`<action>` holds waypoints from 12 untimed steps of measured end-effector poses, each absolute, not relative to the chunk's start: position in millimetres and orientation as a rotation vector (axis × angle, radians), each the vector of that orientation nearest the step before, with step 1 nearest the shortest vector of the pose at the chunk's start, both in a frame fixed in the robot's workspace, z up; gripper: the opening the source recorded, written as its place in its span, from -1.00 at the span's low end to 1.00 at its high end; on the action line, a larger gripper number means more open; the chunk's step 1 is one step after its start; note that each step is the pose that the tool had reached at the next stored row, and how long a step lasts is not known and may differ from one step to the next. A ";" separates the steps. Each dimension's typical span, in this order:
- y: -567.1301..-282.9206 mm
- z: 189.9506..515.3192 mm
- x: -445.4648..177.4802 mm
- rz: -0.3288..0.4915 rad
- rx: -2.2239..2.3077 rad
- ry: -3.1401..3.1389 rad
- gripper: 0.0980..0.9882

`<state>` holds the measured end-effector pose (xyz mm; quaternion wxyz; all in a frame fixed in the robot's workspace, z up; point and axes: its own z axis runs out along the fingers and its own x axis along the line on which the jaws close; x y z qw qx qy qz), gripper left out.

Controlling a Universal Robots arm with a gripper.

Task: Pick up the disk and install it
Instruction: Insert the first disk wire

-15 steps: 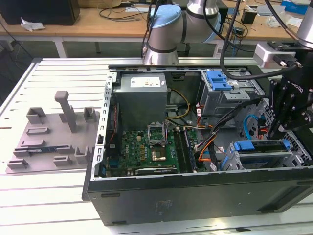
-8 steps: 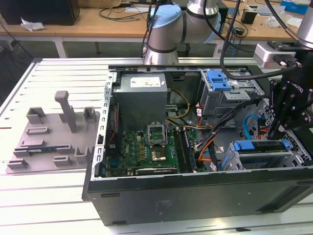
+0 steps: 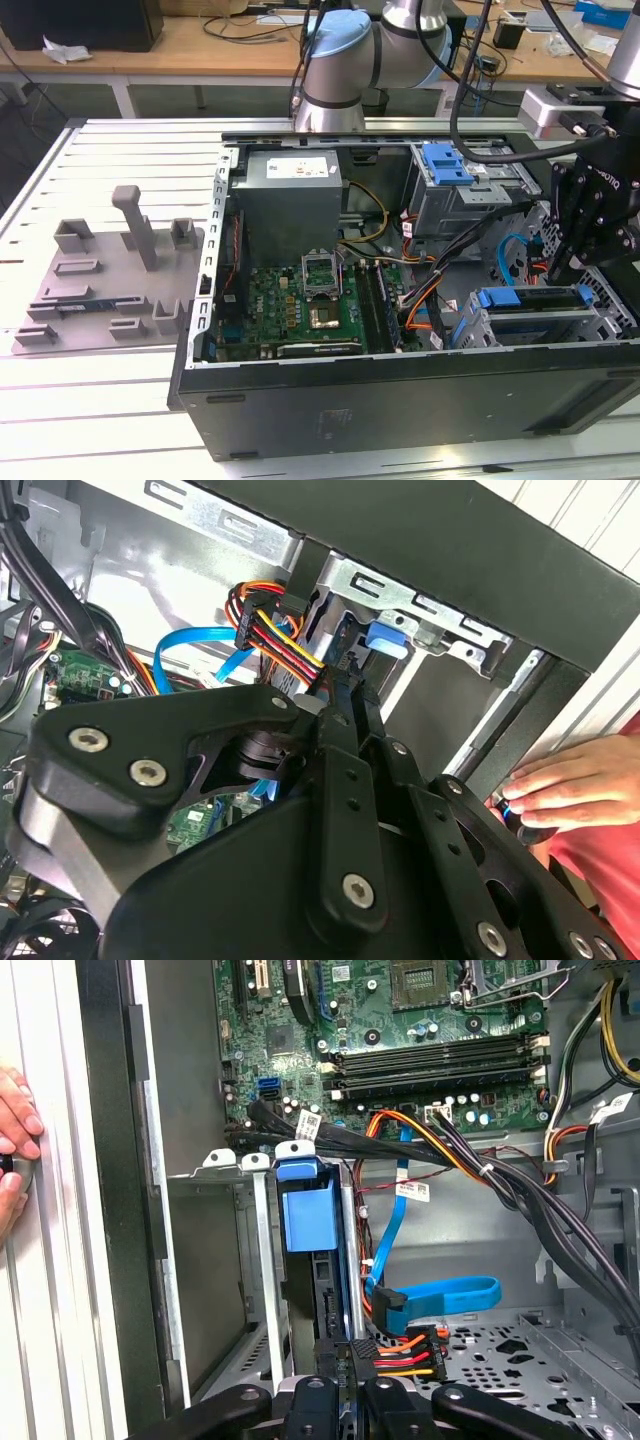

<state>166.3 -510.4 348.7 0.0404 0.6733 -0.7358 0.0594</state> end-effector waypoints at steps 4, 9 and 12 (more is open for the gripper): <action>-510.4 348.4 165.3 0.182 2.063 -2.254 -0.84; -510.4 348.2 165.3 0.182 2.067 -2.250 -0.84; -510.4 348.1 165.3 0.183 2.084 -2.236 -0.84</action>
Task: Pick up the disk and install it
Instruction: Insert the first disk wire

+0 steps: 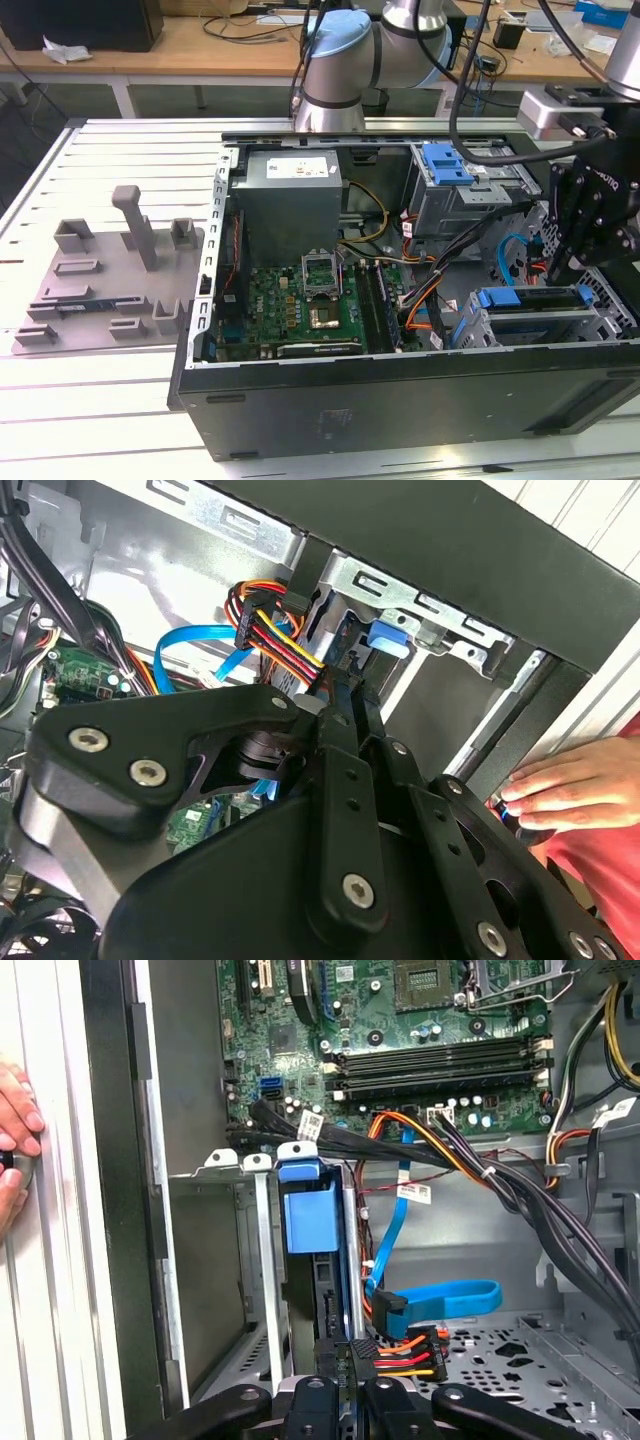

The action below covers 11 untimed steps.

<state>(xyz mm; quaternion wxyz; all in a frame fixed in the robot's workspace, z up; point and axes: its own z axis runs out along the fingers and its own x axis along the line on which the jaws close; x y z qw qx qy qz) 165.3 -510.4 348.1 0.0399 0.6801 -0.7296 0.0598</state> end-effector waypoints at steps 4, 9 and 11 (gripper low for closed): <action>-510.4 347.8 165.2 0.184 2.091 -2.230 -0.84; -510.4 346.5 165.2 0.184 2.091 -2.230 -0.84; -510.4 346.0 165.2 0.184 2.091 -2.230 -0.84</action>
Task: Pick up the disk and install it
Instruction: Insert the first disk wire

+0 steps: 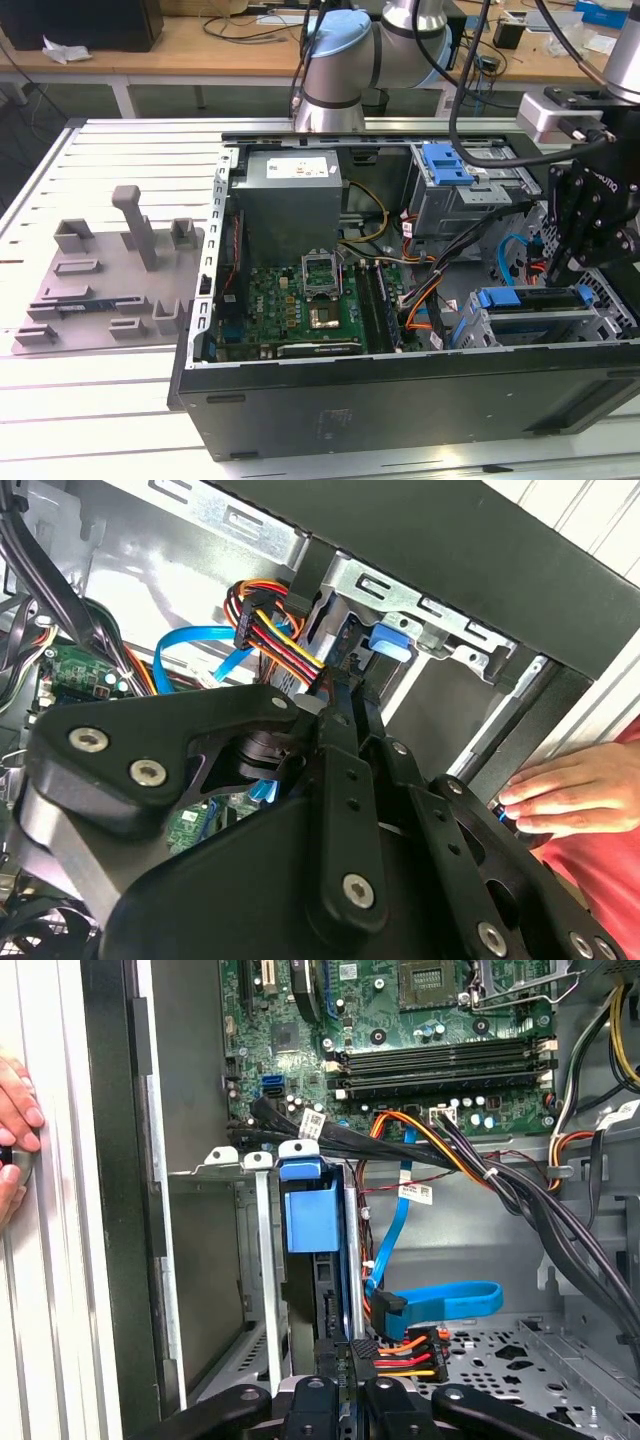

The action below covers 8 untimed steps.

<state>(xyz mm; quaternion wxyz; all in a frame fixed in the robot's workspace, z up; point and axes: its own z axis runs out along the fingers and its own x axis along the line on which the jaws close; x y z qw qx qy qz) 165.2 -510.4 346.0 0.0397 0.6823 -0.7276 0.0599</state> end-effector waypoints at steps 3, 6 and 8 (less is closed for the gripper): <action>-510.4 345.3 165.3 0.183 2.091 -2.230 -0.84; -510.4 344.1 165.3 0.184 2.091 -2.230 -0.84; -510.4 343.8 165.2 0.184 2.091 -2.230 -0.84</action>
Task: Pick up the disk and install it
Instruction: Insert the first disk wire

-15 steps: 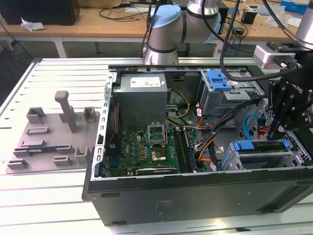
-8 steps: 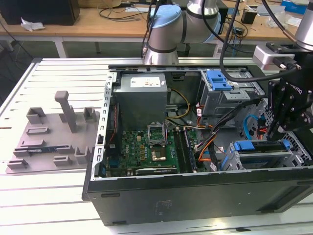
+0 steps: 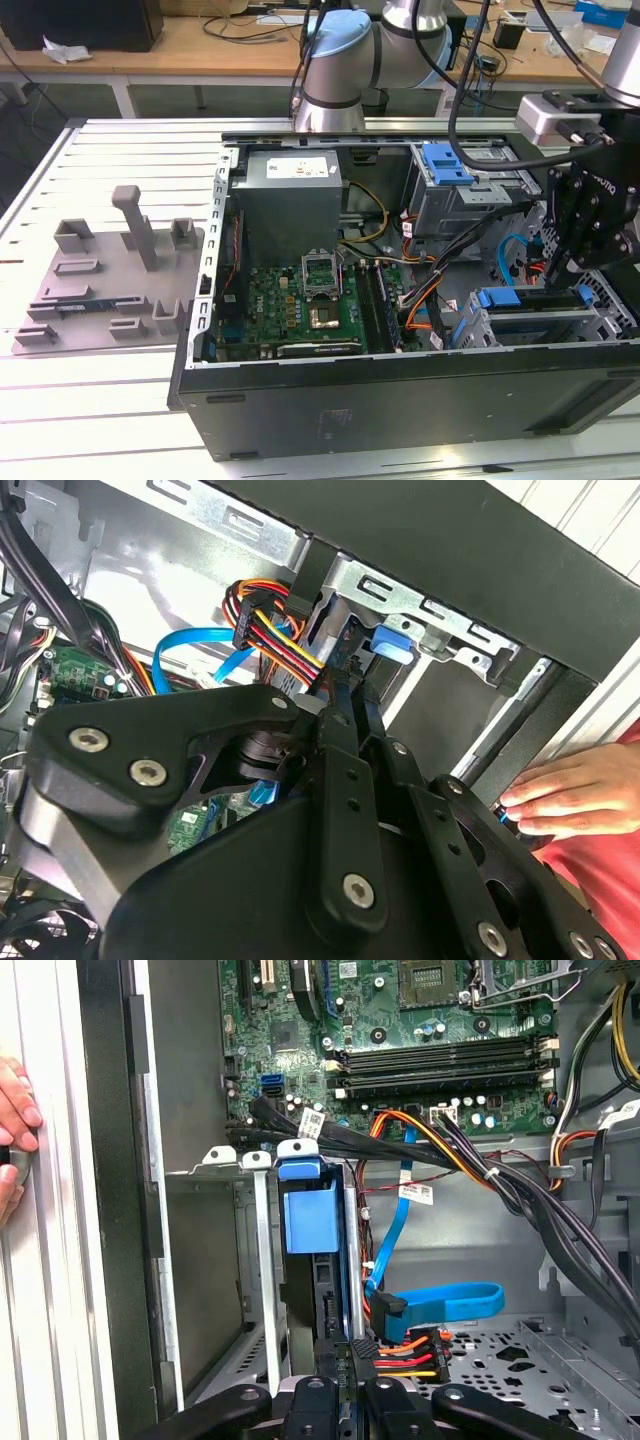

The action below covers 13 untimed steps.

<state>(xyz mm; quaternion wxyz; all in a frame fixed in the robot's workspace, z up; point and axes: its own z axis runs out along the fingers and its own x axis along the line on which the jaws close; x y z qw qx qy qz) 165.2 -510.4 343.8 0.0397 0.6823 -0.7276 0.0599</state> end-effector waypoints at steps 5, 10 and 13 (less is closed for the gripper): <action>-510.4 343.4 165.3 0.184 2.091 -2.230 -0.84; -510.7 343.0 165.1 0.183 2.091 -2.230 -0.84; -511.1 343.1 165.1 0.184 2.091 -2.230 -0.84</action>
